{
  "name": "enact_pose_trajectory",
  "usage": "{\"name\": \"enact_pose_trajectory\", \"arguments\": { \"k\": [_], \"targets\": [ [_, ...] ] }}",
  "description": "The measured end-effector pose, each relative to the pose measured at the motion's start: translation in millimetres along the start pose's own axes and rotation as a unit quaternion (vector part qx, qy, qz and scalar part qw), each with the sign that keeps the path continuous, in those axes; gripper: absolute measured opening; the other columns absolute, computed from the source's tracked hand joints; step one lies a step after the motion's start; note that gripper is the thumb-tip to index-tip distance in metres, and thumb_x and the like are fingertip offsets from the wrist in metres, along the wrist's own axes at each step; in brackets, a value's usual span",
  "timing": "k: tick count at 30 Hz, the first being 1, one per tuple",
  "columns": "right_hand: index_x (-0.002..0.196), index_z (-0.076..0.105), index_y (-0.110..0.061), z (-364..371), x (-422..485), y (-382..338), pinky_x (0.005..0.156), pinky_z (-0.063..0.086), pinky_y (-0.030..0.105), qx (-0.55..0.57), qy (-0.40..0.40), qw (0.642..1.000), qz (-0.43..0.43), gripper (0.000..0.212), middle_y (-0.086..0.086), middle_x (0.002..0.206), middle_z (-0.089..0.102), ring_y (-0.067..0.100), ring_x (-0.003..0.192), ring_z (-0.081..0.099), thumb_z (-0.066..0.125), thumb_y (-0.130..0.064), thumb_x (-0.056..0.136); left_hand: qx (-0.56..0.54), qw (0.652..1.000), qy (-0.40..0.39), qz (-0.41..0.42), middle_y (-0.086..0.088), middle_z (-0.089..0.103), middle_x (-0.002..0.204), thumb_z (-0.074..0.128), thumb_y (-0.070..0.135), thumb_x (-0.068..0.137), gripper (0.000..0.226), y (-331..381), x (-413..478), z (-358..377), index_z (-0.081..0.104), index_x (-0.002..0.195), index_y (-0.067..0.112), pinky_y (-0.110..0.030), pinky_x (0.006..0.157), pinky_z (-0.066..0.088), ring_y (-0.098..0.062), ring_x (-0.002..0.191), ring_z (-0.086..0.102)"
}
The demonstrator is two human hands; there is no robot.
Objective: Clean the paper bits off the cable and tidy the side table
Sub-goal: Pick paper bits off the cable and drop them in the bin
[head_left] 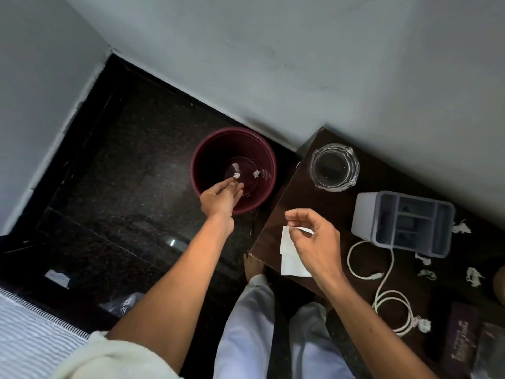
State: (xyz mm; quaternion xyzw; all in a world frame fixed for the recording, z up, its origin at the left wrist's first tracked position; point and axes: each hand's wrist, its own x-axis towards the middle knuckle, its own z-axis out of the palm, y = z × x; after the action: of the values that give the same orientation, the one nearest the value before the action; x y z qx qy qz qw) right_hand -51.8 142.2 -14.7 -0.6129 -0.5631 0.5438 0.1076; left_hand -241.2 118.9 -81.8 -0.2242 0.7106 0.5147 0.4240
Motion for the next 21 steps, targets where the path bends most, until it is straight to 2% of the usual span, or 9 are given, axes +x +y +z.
{"name": "enact_pose_trajectory", "arguments": {
  "k": [6, 10, 14, 19, 21],
  "targets": [
    [0.100, 0.074, -0.020, 5, -1, -2, 0.070, 0.050, 0.006, 0.015, -0.004, 1.000, 0.004, 0.035, -0.008, 0.095, 0.074, 0.002, 0.088, 0.068, 0.062, 0.008, 0.083, -0.042, 0.998, -0.039, -0.020, -0.019, 0.075, 0.108, 0.055, 0.000, 0.101, 0.022, 3, -7, -9, 0.067, 0.120, -0.002, -0.025, 0.078, 0.063, -0.021, 0.093, 0.078],
    [0.102, 0.073, -0.022, 4, -8, -1, 0.072, 0.051, 0.007, 0.041, 0.010, 0.999, 0.018, 0.036, -0.007, 0.095, 0.074, 0.001, 0.089, 0.068, 0.063, 0.008, 0.084, -0.076, 0.992, -0.094, -0.031, -0.014, 0.077, 0.109, 0.055, 0.014, 0.104, 0.021, -4, -32, -14, 0.066, 0.120, 0.007, -0.028, 0.081, 0.063, -0.021, 0.097, 0.078],
    [0.102, 0.072, -0.020, -7, -22, 5, 0.078, 0.053, 0.010, 0.018, 0.021, 1.000, 0.000, 0.034, -0.010, 0.096, 0.073, 0.000, 0.090, 0.069, 0.065, 0.007, 0.083, -0.062, 0.992, -0.108, -0.024, -0.009, 0.080, 0.107, 0.054, 0.022, 0.105, 0.019, -21, -62, -14, 0.068, 0.115, 0.014, -0.031, 0.086, 0.060, -0.018, 0.099, 0.077],
    [0.101, 0.073, -0.018, -41, -46, 30, 0.080, 0.057, 0.021, -0.011, 0.059, 0.998, 0.014, 0.026, -0.009, 0.097, 0.073, 0.004, 0.088, 0.070, 0.069, 0.000, 0.083, -0.044, 0.993, -0.113, -0.010, -0.003, 0.082, 0.096, 0.055, 0.030, 0.104, 0.022, -48, -110, -2, 0.071, 0.108, 0.015, -0.025, 0.074, 0.061, -0.014, 0.091, 0.078],
    [0.101, 0.073, -0.017, -60, -57, 45, 0.078, 0.056, 0.018, -0.024, 0.084, 0.996, 0.024, 0.025, -0.006, 0.097, 0.074, 0.005, 0.087, 0.070, 0.069, 0.000, 0.083, -0.035, 0.991, -0.127, -0.013, -0.002, 0.082, 0.092, 0.054, 0.029, 0.104, 0.022, -62, -130, 7, 0.070, 0.108, 0.014, -0.023, 0.071, 0.061, -0.012, 0.085, 0.078]
  ]
}}
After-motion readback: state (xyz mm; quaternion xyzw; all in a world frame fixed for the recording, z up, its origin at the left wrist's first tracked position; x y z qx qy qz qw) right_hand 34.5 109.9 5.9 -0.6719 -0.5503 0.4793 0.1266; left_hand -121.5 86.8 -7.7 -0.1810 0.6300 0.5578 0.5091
